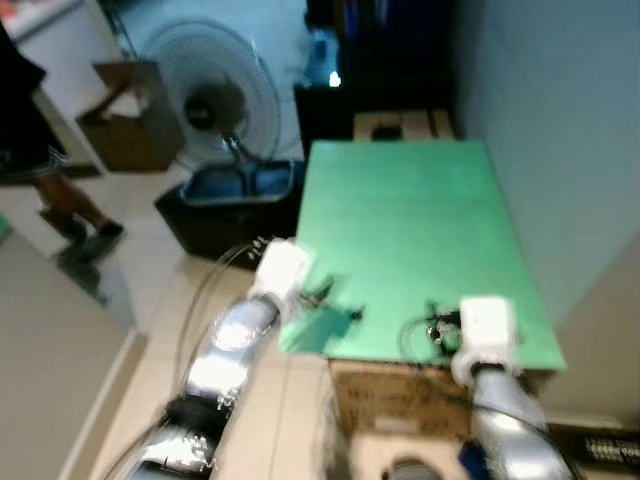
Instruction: Hang keys on a hook
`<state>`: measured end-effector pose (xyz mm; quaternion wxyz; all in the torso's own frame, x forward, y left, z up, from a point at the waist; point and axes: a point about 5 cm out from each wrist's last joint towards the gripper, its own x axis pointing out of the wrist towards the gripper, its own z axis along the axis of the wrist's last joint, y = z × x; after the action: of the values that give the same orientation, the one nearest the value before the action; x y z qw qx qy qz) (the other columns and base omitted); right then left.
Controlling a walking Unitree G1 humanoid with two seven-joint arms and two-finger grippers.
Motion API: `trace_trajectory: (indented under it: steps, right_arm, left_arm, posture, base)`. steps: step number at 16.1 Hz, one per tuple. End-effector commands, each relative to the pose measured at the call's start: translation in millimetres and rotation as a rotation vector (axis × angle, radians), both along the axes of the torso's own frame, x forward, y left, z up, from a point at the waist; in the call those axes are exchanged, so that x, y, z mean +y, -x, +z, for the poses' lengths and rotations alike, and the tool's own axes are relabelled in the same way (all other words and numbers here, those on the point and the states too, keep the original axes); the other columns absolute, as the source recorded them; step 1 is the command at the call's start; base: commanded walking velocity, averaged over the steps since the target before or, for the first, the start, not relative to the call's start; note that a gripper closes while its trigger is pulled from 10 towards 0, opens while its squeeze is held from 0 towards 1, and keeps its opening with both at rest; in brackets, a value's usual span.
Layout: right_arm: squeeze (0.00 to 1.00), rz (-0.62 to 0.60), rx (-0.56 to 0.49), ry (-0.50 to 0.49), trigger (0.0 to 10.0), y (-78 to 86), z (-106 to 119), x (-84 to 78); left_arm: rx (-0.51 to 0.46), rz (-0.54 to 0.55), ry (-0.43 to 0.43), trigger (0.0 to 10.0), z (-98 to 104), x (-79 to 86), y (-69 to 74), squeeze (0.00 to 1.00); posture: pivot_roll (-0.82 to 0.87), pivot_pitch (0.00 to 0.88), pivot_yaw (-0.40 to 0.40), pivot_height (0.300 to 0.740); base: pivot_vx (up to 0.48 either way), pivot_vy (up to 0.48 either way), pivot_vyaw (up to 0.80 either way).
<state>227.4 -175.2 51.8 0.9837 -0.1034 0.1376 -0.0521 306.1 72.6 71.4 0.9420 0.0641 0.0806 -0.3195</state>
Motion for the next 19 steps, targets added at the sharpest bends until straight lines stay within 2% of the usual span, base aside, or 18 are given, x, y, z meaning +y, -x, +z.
trace_trajectory:
  steps: [1,3,7,9,11,15,18,19]
  right_arm:
    - [0.0,0.017,-0.039,-0.02,10.0,-1.5,8,12.6]
    - [0.0,0.014,-0.041,-0.022,10.0,0.7,7,14.4]
    - [0.0,0.001,-0.058,-0.014,10.0,3.3,15,14.3]
    - [0.0,-0.006,-0.07,-0.008,10.0,4.8,18,13.9]
    - [0.0,-0.012,-0.075,-0.002,10.0,7.0,20,14.2]
    - [0.0,-0.023,-0.073,-0.004,10.0,15.9,22,14.5]
    - [0.0,-0.033,-0.085,0.009,10.0,34.7,33,17.8]
    - [0.0,-0.048,-0.076,0.016,10.0,45.3,35,18.6]
  left_arm:
    - [0.016,-0.035,-0.035,10.0,-4,5.9,-1.5,0.0]
    - [0.024,-0.119,-0.038,10.0,-6,-9.3,-1.0,0.0]
    - [0.062,-0.191,-0.07,10.0,-12,-30.7,-5.1,0.0]
    - [0.076,-0.178,-0.057,10.0,-10,-33.0,-11.0,0.0]
    - [0.079,-0.13,-0.028,10.0,-5,-27.7,-19.2,0.0]
    - [0.122,-0.038,-0.018,10.0,-11,-17.0,-24.6,0.0]
    - [0.146,-0.03,-0.012,10.0,-14,-25.2,-23.6,0.0]
    - [0.161,-0.051,-0.021,10.0,-17,-32.8,-19.9,0.0]
  posture:
    - [-0.3,0.0,0.142,0.74]
    - [-0.31,0.0,0.157,0.74]
    - [-0.35,0.0,0.183,0.74]
    - [-0.37,0.0,0.191,0.74]
    - [-0.38,0.0,0.198,0.74]
    - [-0.4,0.0,0.197,0.74]
    - [-0.47,0.042,0.21,0.74]
    - [-0.5,0.066,0.219,0.74]
  base:
    - [0.0,0.0,0.0]
    - [0.0,0.0,0.0]
    - [0.0,0.0,0.0]
    - [0.0,0.0,0.0]
    - [0.0,0.0,0.0]
    - [0.0,0.0,0.0]
    - [0.0,0.0,0.0]
    - [0.0,0.0,0.0]
